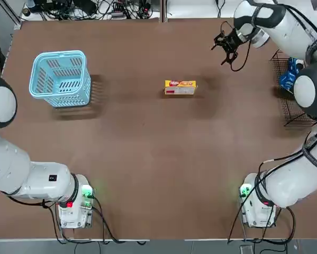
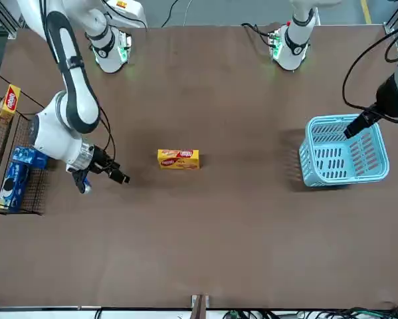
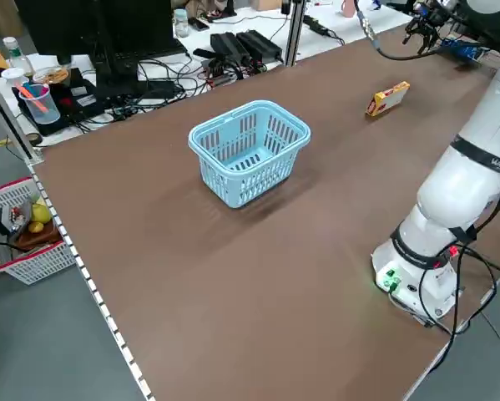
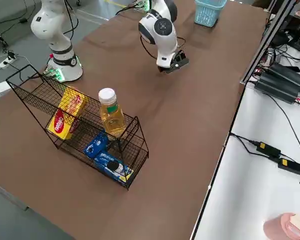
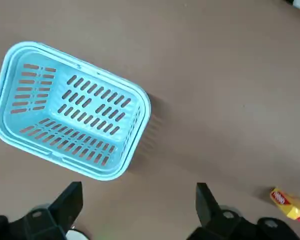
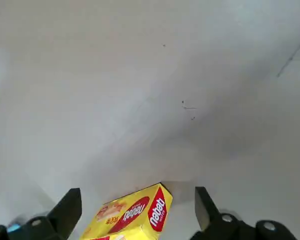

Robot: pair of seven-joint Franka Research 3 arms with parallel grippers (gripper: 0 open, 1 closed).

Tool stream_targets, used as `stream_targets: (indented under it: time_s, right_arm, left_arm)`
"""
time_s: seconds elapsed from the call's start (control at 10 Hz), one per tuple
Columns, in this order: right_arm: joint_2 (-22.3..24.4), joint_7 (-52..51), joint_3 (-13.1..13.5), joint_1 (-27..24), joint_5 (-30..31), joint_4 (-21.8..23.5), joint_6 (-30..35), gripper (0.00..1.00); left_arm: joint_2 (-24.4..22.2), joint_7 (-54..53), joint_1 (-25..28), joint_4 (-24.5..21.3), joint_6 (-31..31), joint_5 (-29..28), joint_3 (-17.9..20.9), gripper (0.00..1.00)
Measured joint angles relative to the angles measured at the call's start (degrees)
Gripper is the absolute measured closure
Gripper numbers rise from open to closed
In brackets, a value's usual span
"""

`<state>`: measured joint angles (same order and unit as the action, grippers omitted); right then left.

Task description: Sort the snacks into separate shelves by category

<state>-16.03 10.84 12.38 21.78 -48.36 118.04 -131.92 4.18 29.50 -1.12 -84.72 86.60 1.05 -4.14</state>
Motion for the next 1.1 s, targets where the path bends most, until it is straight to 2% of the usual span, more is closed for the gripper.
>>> stream_targets:
  time_s: [0.3,0.4,0.5,0.7,1.1]
  right_arm:
    - [-1.9,-24.3,0.4,-0.7,-12.1,2.3,-0.5,0.0]
    - [-2.3,-29.0,0.4,-1.1,-15.2,2.7,-0.5,0.0]
    - [-2.4,-28.5,0.4,-1.2,-16.6,2.8,-0.5,0.0]
    - [-2.4,-20.4,0.4,-1.2,-16.9,2.6,-0.1,0.0]
    - [-2.3,-18.7,0.7,-1.4,-16.9,1.9,4.9,0.0]
  left_arm:
    - [0.0,-12.1,0.7,0.0,-2.0,0.0,-0.5,0.0]
    - [0.0,-15.8,1.1,0.0,-2.0,0.0,-0.3,0.0]
    - [0.0,-19.5,1.2,0.0,-2.1,-0.2,-0.2,0.0]
    - [-0.1,-27.5,1.1,0.4,-2.1,-2.9,-0.4,0.0]
    - [-0.3,-29.4,1.1,1.0,-1.9,-2.3,-0.5,0.0]
